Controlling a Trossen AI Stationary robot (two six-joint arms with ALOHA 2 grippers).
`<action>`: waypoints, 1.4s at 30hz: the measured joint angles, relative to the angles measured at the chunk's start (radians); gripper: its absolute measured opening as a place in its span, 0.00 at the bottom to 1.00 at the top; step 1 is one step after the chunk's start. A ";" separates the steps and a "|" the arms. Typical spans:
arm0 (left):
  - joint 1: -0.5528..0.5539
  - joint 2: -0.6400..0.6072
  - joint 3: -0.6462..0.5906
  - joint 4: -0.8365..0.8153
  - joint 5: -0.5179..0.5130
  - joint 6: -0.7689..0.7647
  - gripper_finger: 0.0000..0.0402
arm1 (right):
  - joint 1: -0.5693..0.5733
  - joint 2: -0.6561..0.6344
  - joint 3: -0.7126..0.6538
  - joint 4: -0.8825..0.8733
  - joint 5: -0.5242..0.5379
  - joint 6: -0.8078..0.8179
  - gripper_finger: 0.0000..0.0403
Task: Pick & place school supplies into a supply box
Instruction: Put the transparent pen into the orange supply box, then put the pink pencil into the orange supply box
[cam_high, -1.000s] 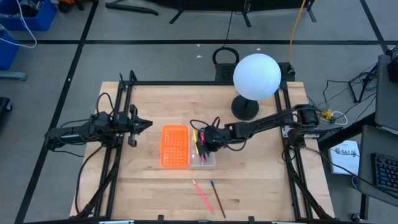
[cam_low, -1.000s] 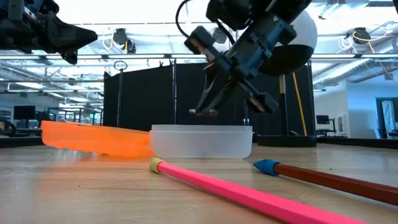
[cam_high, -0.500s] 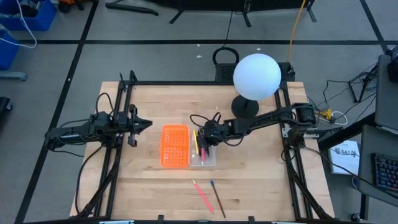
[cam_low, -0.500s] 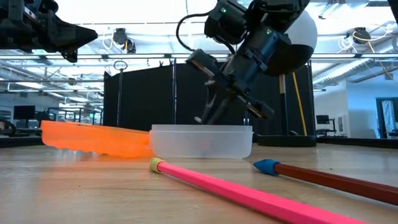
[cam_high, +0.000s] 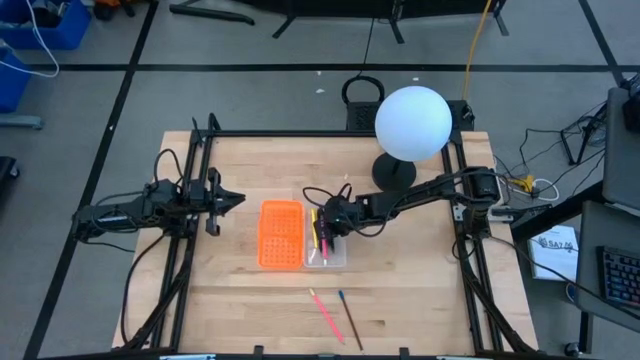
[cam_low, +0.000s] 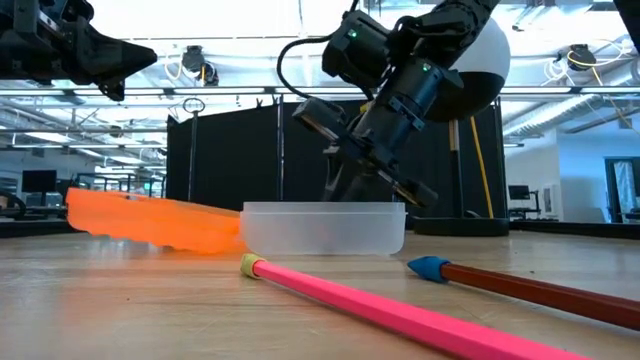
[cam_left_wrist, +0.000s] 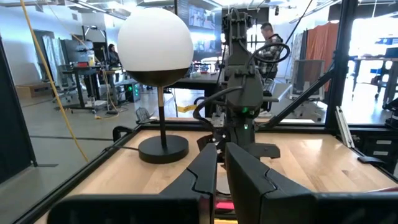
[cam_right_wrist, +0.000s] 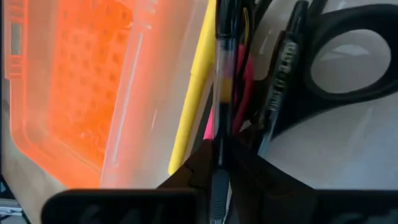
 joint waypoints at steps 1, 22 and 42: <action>0.000 0.000 0.000 0.000 0.000 0.000 0.10 | -0.001 0.000 0.000 0.005 0.000 -0.001 0.07; 0.000 0.000 0.000 -0.022 0.010 0.000 0.10 | 0.029 -0.219 -0.004 -0.030 0.059 -0.400 0.19; 0.000 0.001 0.000 -0.144 -0.013 -0.017 0.10 | 0.168 -1.121 -0.662 0.243 0.437 -1.223 0.01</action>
